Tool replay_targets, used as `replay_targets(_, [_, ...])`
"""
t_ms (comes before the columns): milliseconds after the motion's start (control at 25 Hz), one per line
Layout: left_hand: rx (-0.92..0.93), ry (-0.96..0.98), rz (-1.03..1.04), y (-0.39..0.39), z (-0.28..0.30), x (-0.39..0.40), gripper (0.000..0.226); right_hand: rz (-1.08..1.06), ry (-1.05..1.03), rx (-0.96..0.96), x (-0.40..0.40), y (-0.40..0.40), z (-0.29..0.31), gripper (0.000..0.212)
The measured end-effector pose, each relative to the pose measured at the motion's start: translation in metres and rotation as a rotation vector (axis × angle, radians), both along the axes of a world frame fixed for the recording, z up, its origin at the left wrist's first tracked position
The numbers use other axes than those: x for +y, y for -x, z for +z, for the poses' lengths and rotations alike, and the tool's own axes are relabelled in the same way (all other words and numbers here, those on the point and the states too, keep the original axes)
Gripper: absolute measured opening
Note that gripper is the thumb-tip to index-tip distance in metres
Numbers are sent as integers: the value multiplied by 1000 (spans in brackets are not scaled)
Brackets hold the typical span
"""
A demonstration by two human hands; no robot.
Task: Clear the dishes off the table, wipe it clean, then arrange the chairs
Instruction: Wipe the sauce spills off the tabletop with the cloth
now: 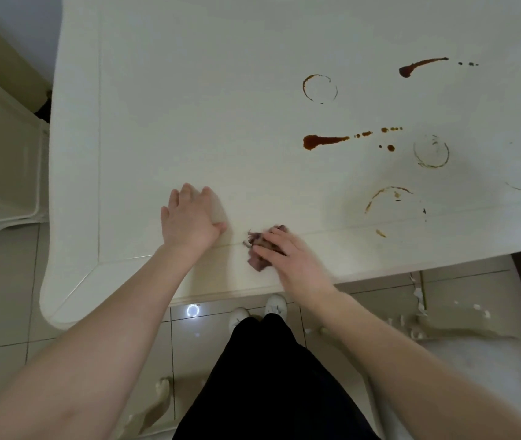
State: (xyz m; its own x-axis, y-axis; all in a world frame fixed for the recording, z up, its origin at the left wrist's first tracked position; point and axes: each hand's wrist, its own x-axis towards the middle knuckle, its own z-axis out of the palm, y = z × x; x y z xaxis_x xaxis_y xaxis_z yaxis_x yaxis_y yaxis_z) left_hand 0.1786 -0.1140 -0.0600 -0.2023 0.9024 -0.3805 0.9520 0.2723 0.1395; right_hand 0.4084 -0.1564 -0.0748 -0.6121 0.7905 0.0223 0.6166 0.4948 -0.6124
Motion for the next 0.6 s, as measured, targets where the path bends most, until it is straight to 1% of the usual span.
replay_targets(40, [-8,7,-11,0,3,0,69,90,40,60,4,-14,4,33])
replay_targets(80, [-16,4,-20,0,5,-1,64,119,80,70,16,-32,7,31])
replay_targets(120, [-28,-5,-26,-1,7,-1,57,10,97,11,30,-51,11,32])
replay_targets(160, [-44,-24,-35,-3,8,-3,51,-218,70,-66,43,-64,9,36])
replay_targets(200, [-60,-54,-47,-5,8,-4,46,-501,94,-150,53,-69,9,42])
replay_targets(240, [-80,-84,-56,-8,8,-4,42,-705,90,-251,58,-59,6,49])
replay_targets(280, [-112,-113,-48,-11,9,-4,39,-743,21,-325,58,-34,7,52])
replay_targets(320, [-158,-141,-19,-14,11,-4,39,-636,-33,-337,54,-3,5,51])
replay_targets(400, [-259,-202,82,-18,16,-4,48,-179,-136,-231,38,49,-4,40])
replay_targets(440, [-293,-228,129,-18,19,-4,53,70,-177,-190,29,61,-7,38])
replay_targets(480, [-314,-252,160,-17,22,-4,56,260,-178,-165,26,56,-9,36])
replay_targets(520, [-326,-270,173,-15,24,-4,57,363,-155,-115,31,43,-5,34])
replay_targets(560, [-325,-276,175,-12,24,-4,57,385,-171,-91,42,22,2,32])
replay_targets(600, [-312,-269,173,-9,24,-4,57,292,-143,-110,54,-1,6,34])
